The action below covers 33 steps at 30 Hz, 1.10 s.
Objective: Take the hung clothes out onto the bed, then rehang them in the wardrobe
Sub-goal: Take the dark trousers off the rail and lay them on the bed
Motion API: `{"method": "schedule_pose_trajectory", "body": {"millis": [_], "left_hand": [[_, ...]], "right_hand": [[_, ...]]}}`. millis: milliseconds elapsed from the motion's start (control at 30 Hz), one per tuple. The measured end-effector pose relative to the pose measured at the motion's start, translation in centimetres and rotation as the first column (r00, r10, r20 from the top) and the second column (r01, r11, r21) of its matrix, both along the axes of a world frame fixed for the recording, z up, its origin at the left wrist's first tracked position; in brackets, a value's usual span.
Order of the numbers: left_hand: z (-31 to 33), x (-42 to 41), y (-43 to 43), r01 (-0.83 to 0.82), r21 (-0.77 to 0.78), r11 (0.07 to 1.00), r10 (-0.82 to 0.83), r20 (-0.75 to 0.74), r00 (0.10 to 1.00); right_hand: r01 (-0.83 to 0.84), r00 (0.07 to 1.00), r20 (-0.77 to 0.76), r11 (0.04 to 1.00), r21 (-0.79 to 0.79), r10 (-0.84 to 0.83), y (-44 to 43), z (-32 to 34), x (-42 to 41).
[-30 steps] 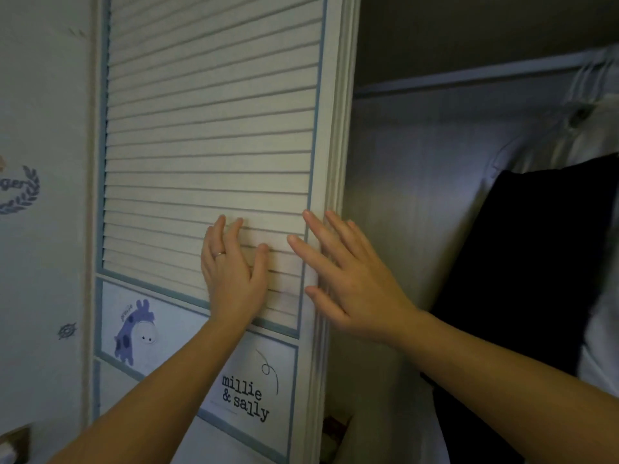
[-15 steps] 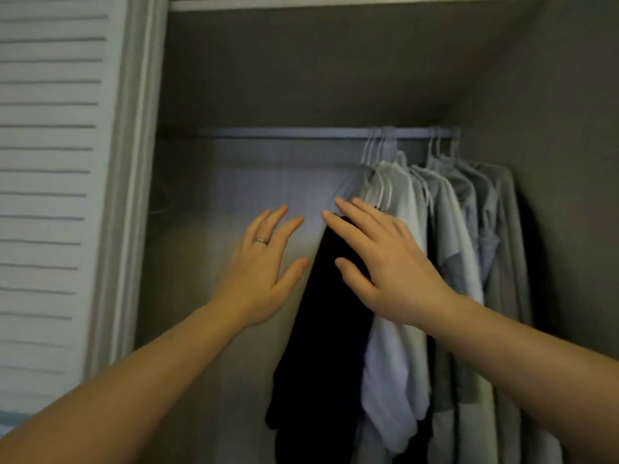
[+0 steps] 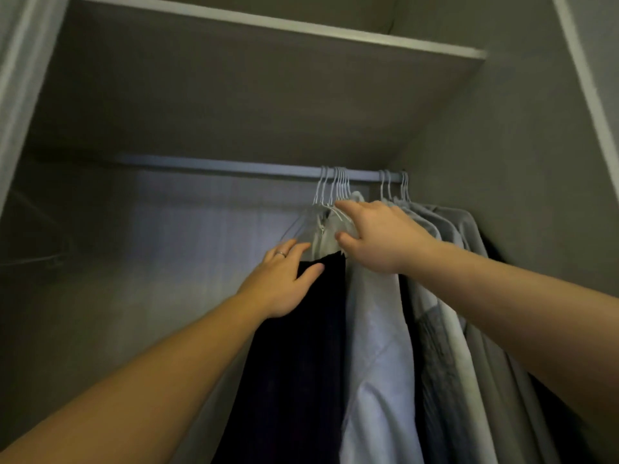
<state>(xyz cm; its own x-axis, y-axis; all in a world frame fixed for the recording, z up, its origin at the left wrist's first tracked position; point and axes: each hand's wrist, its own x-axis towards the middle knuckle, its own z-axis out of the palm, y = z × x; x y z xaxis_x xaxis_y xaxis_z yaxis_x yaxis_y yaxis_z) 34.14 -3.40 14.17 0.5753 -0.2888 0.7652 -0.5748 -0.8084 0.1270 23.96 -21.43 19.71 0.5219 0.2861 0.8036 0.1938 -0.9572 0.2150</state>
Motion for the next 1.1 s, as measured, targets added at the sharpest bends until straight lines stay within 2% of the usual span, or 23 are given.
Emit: {"method": "schedule_pose_trajectory", "body": {"millis": [167,400,500,567,700,833,900,967,1033,1100], "left_hand": [[1.6,4.0,0.6,0.097,0.049,0.994,-0.09,-0.132,0.987],[1.8,6.6,1.4,0.268,0.054,0.962,-0.253,-0.192,0.948],[1.8,7.1,1.5,0.289,0.066,0.955,-0.276,-0.162,0.947],[1.8,7.3,1.6,0.287,0.081,0.954,-0.273,-0.15,0.95],[1.8,7.7,2.2,0.274,0.105,0.956,-0.26,-0.131,0.957],[2.1,8.0,2.4,0.298,0.052,0.953,-0.289,-0.137,0.948],[2.1,8.0,2.3,0.303,0.032,0.952,-0.296,-0.142,0.945],[2.0,8.1,2.2,0.306,0.01,0.952,-0.301,-0.147,0.942],[1.8,8.1,2.3,0.309,-0.008,0.951,-0.306,-0.147,0.941],[1.6,8.3,2.4,0.318,-0.028,0.948,-0.319,-0.14,0.937]], "right_hand": [[0.18,0.977,-0.132,0.981,0.069,-0.17,3.2,3.0,3.0],[0.141,0.986,-0.127,0.956,0.258,-0.111,5.9,5.7,4.6],[0.208,0.975,-0.119,0.959,0.191,-0.188,6.3,6.1,4.7],[0.286,0.957,-0.095,0.951,0.12,-0.275,6.5,5.7,5.1],[0.331,0.943,0.014,0.94,0.078,-0.333,7.1,4.8,5.8],[0.379,0.904,0.171,0.92,0.098,-0.391,7.9,4.7,6.2],[0.376,0.906,0.163,0.92,0.113,-0.39,8.2,4.8,6.6],[0.294,0.945,0.073,0.928,0.23,-0.317,8.6,5.3,6.9],[0.169,0.986,-0.078,0.885,0.434,-0.15,8.8,6.1,7.6],[0.075,0.976,-0.199,0.713,0.697,0.091,8.4,7.3,8.4]]}}
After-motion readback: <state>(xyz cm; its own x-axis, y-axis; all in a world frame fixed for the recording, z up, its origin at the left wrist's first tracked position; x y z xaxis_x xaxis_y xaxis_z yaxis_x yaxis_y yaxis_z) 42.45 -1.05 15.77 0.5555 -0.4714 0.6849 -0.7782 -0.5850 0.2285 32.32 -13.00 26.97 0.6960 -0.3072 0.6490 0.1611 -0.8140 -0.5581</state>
